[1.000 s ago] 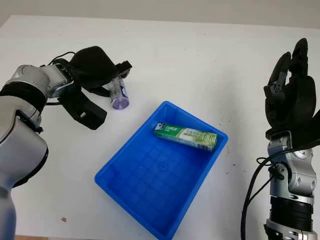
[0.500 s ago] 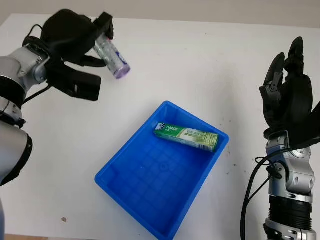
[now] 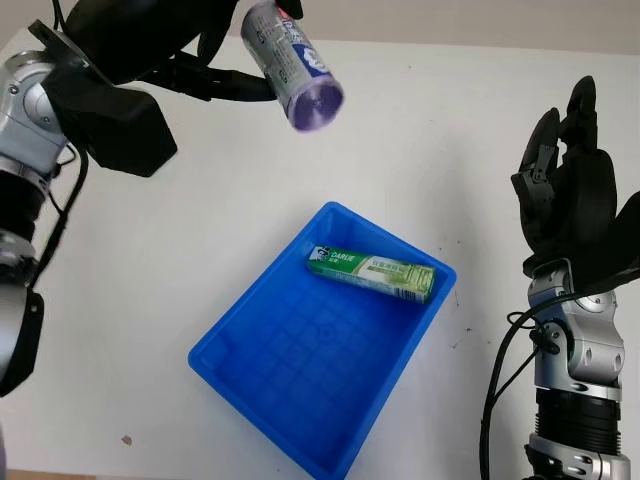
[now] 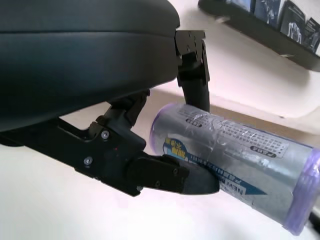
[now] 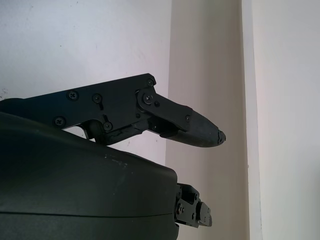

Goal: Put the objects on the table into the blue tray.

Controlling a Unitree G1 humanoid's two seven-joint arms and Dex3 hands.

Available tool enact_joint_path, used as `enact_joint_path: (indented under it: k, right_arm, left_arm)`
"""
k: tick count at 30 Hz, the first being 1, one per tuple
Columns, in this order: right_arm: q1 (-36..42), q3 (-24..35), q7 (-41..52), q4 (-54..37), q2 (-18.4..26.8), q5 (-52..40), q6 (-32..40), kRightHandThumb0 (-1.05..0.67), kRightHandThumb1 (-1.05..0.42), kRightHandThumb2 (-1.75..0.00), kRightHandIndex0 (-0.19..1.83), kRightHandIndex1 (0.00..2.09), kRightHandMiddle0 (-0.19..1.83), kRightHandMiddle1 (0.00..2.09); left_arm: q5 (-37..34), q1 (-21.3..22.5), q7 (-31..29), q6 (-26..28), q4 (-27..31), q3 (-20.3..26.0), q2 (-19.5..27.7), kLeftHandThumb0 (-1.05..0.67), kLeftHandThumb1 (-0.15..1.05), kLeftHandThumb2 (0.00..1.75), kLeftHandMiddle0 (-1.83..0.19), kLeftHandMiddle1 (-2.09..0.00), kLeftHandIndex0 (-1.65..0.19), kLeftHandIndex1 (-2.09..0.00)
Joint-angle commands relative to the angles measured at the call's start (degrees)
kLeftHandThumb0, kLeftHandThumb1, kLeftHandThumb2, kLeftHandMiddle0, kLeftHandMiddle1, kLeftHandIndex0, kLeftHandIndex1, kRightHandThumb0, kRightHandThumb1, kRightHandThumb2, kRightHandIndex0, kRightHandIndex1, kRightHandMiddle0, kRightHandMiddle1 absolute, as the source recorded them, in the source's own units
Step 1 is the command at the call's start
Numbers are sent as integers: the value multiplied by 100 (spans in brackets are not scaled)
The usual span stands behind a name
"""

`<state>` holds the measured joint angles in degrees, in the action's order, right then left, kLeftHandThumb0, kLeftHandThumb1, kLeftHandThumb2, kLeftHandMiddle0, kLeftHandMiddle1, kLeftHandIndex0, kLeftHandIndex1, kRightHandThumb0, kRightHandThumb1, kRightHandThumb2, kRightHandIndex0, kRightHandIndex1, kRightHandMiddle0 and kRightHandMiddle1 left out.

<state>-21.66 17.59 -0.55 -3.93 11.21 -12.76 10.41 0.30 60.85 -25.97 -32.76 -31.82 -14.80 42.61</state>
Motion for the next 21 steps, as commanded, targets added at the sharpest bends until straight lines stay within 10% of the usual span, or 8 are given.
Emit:
enact_joint_path:
  k: [1,10,21]
  right_arm:
    - [-55,12,38,-48,66,-31,-40,-51,-105,-73,-19,0,-19,0]
    - [-13,18,91,-62,65,-49,25,-52,-105,-72,-19,0,-19,0]
    - [115,49,131,-176,66,-101,52,-52,-105,-71,-19,0,-19,0]
  left_arm:
    - [-667,-389,-620,763,1144,318,72,-37,105,39,-74,-209,-32,-207]
    - [-1115,-1610,-2038,2236,3388,628,306,-38,105,35,-65,-209,-25,-204]
    - [-1060,-2039,-2772,2630,3858,664,63,-29,103,10,-35,-182,-13,-145]
